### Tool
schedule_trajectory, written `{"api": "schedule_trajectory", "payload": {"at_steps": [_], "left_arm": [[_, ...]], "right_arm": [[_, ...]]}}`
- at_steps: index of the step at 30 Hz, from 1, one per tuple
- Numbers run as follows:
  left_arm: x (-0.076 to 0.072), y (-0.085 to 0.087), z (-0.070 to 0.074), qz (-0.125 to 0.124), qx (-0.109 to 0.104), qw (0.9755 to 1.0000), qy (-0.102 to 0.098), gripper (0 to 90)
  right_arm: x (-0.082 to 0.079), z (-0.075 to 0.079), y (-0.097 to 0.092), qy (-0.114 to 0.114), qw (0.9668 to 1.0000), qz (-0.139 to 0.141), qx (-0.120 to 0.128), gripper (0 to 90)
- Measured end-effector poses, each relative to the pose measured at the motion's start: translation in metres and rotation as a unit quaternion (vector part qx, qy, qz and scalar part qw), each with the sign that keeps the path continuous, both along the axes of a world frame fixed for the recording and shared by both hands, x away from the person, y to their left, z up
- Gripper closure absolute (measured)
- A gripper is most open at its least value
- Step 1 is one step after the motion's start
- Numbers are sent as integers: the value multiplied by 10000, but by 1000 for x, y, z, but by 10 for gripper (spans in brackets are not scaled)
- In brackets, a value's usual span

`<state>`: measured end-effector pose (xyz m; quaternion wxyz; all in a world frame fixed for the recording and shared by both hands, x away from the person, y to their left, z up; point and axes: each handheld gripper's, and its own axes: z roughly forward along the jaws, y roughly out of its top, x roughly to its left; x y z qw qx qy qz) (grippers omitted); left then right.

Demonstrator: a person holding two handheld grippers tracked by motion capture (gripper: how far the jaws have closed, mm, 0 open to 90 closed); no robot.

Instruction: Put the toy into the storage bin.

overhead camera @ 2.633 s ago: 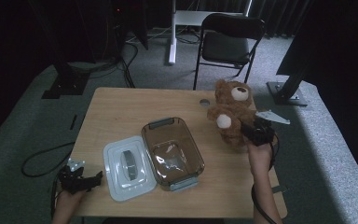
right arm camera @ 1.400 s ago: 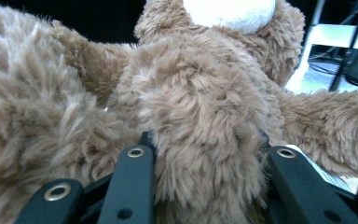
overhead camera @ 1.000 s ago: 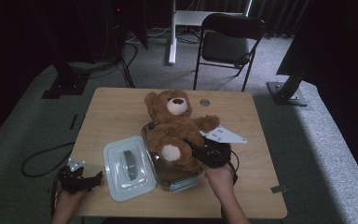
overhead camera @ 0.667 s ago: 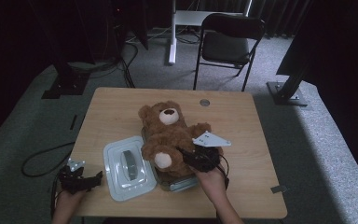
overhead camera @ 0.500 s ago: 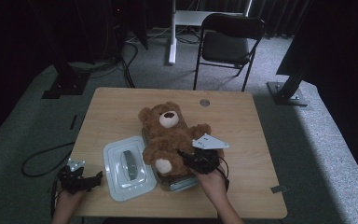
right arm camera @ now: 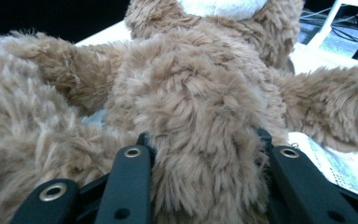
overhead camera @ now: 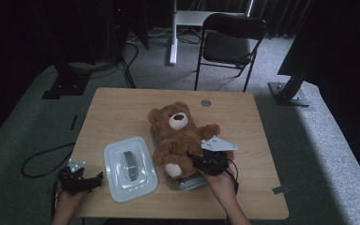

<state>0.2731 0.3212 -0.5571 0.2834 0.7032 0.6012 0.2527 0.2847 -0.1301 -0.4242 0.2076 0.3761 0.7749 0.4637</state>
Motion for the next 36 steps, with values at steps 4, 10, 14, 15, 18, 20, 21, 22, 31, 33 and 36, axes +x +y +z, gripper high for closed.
{"api": "schedule_trajectory", "payload": {"at_steps": [4, 10, 14, 15, 18, 20, 21, 22, 31, 33, 36], "left_arm": [[0, 0, 0, -1, 2, 10000, 3, 10], [0, 0, 0, -1, 3, 10000, 4, 10], [0, 0, 0, 0, 1, 10000, 4, 10], [0, 0, 0, 0, 1, 10000, 4, 10], [0, 0, 0, -7, 8, 10000, 4, 10], [0, 0, 0, 2, -3, 10000, -6, 11], [0, 0, 0, 1, -1, 10000, -4, 10], [0, 0, 0, -5, 6, 10000, 3, 10], [0, 0, 0, -7, 8, 10000, 2, 11], [0, 0, 0, -5, 5, 10000, -1, 10], [0, 0, 0, -6, 6, 10000, 0, 10]], "right_arm": [[0, -5, 2, 56, 10000, 30, -57, 597], [-3, 3, 7, -16, 9999, 138, -78, 379], [-5, 12, 8, -16, 9999, 48, 104, 304], [-5, 12, 8, -16, 9999, 48, 104, 304], [-3, 25, 5, -100, 9992, -12, 390, 281], [-1, 32, 4, -118, 9986, -43, 514, 276], [1, 35, 4, -113, 9985, -46, 533, 267], [3, 37, 4, -130, 9985, -54, 538, 260], [22, 55, 14, -141, 9980, -10, 612, 256], [27, 58, 18, -123, 9981, 17, 607, 249], [34, 61, 23, -89, 9983, 27, 584, 229]]}}
